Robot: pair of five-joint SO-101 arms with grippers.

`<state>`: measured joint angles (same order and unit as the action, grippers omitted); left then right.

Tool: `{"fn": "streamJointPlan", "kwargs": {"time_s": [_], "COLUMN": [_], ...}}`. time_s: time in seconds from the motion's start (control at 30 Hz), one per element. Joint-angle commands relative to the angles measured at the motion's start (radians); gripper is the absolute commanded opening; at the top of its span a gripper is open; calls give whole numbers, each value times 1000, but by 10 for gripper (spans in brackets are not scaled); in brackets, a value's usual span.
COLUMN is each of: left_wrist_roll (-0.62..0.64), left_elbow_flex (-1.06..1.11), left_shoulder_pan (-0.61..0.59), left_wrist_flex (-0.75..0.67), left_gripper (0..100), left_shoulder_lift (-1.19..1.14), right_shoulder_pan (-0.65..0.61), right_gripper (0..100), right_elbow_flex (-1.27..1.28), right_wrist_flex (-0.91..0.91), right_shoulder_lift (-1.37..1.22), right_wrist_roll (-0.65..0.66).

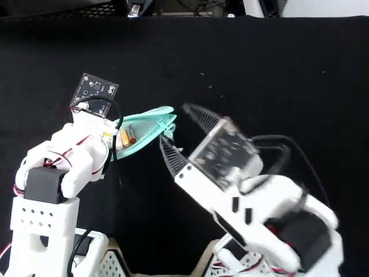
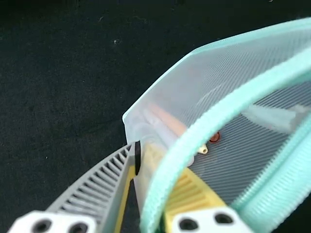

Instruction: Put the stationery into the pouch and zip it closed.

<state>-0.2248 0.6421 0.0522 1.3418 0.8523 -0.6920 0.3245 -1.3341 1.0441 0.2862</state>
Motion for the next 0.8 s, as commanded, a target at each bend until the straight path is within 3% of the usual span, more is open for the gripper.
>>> {"fn": "streamJointPlan", "kwargs": {"time_s": [0.0, 0.2, 0.3, 0.57, 0.7, 0.77], "left_wrist_roll": [-9, -9, -9, -9, -9, -9], "left_elbow_flex": [93, 105, 105, 107, 107, 107], "left_shoulder_pan": [-7, -7, -7, -7, -7, -7], "left_wrist_flex": [-12, -18, -18, -18, -18, -18], "left_gripper": [30, 32, 32, 32, 32, 32], "left_shoulder_lift": [-80, -80, -80, -80, -80, -80], "right_shoulder_pan": [12, 15, 17, 49, 143, 198], "right_gripper": [175, 326, 353, 240, 3, 38], "right_elbow_flex": [134, 340, 426, 604, 618, 615], "right_wrist_flex": [0, 120, 230, 534, 539, 523], "right_shoulder_lift": [-4, -4, -4, -13, -4, 2], "right_wrist_roll": [5, 2, 2, 2, 2, 2]}}
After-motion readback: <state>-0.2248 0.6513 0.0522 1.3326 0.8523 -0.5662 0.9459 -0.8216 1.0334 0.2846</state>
